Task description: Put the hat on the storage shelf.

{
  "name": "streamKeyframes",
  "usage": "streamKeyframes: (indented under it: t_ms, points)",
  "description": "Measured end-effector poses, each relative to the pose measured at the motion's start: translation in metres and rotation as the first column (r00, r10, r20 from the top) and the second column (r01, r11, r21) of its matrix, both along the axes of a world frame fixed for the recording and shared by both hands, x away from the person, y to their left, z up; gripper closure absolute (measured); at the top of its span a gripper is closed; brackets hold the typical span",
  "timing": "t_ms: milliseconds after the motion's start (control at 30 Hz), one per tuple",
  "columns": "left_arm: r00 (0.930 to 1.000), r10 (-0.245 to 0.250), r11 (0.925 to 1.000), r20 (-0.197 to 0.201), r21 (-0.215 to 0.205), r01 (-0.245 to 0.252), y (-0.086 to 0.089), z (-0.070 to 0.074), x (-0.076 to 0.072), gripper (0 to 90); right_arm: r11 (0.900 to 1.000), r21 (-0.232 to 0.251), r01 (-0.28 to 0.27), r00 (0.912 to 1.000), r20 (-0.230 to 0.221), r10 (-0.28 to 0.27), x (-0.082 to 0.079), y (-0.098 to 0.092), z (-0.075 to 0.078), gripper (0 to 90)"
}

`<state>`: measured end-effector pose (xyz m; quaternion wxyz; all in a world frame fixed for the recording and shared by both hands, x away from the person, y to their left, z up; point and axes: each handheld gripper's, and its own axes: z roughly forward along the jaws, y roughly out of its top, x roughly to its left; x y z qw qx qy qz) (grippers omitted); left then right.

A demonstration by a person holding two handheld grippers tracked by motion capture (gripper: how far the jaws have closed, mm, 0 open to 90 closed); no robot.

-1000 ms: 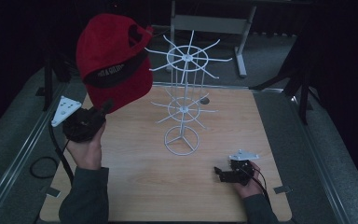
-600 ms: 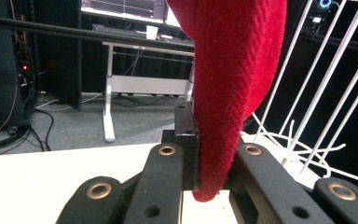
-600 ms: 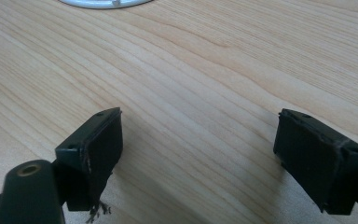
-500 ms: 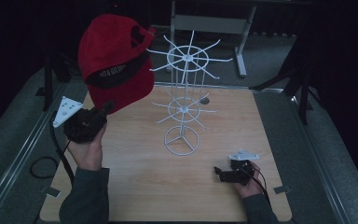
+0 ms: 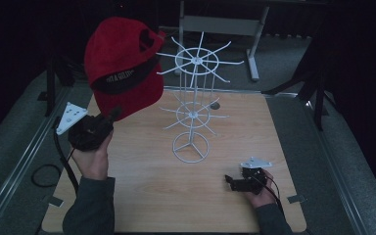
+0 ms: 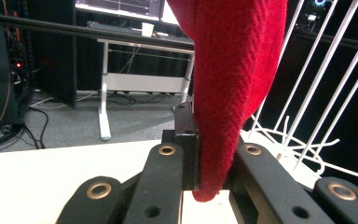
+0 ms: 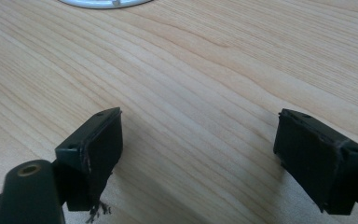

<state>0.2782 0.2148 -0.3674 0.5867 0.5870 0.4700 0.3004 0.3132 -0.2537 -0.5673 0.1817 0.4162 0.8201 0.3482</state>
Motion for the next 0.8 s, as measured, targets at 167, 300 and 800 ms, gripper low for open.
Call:
streamKeyframes:
  t_ms: [167, 300, 800]
  points:
    - [0.9999, -0.006, 1.0000, -0.011, 0.002, 0.006, -0.001, -0.004, 0.001, 86.0, 1.000, 0.000, 0.000, 1.0000, 0.000, 0.000, 0.000, 0.000, 0.000, 15.3]
    - [0.9998, -0.010, 0.9999, -0.018, 0.005, 0.010, -0.002, -0.008, 0.000, 86.0, 1.000, -0.001, -0.001, 1.0000, 0.002, 0.001, 0.000, 0.000, 0.000, 15.3]
    - [0.9981, -0.021, 0.9995, -0.057, 0.023, 0.022, -0.005, -0.024, 0.004, 85.9, 1.000, -0.001, -0.001, 1.0000, 0.002, 0.001, 0.000, 0.000, 0.000, 15.3]
